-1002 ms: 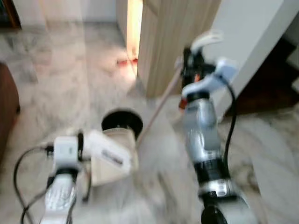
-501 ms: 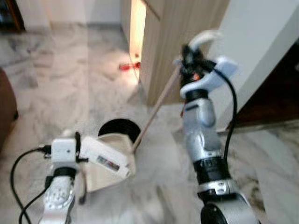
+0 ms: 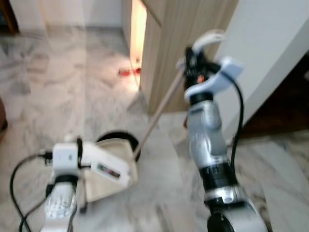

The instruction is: Sweep floor

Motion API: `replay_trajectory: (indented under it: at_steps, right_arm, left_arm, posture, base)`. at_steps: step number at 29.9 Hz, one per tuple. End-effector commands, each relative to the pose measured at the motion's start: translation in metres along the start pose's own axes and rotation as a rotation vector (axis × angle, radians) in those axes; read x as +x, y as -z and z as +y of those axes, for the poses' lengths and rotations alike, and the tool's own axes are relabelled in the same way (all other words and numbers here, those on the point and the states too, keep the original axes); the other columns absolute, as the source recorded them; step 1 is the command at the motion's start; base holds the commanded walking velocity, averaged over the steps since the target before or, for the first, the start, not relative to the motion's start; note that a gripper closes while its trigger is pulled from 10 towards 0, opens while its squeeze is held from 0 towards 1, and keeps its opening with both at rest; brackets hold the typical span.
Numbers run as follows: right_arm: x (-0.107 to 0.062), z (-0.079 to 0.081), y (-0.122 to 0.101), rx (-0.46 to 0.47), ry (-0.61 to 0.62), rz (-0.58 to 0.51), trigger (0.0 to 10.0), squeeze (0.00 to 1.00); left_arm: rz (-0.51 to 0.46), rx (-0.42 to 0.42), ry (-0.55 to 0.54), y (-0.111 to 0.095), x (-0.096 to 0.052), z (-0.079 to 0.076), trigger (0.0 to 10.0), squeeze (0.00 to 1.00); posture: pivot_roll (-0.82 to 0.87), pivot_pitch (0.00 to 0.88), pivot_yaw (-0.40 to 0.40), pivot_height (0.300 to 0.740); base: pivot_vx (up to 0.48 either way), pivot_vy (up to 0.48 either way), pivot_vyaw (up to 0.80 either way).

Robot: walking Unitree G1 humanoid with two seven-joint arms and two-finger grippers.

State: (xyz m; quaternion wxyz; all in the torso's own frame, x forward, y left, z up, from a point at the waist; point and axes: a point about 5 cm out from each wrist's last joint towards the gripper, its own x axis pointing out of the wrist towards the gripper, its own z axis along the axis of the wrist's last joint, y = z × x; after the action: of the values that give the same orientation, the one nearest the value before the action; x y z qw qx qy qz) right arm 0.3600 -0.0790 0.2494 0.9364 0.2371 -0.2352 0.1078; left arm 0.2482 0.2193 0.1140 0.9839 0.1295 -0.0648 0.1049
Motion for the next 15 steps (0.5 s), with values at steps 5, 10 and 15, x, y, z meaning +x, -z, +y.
replay_trajectory:
  at_steps: [5, 10, 15]
  right_arm:
    - [0.0047, 0.0060, -0.0143, 0.066, 0.015, -0.076, 10.0, 0.00]
    - [0.0053, 0.0071, -0.0153, 0.070, 0.012, -0.077, 10.0, 0.00]
    - [0.0055, 0.0076, -0.0158, 0.074, 0.010, -0.077, 10.0, 0.00]
  left_arm:
    - [-0.055, -0.016, 0.008, -0.0117, 0.0024, -0.0061, 10.0, 0.00]
    - [-0.055, -0.016, 0.008, -0.0116, 0.0024, -0.0060, 10.0, 0.00]
    - [-0.056, -0.016, 0.006, -0.0116, 0.0024, -0.0063, 10.0, 0.00]
  posture:
    - [0.11, 0.034, -0.078, 0.740]
    - [0.11, 0.033, -0.079, 0.740]
    - [0.11, 0.032, -0.080, 0.740]
  base:
    - [0.355, 0.000, 0.00]
    - [0.354, 0.000, 0.00]
    - [0.348, 0.000, 0.00]
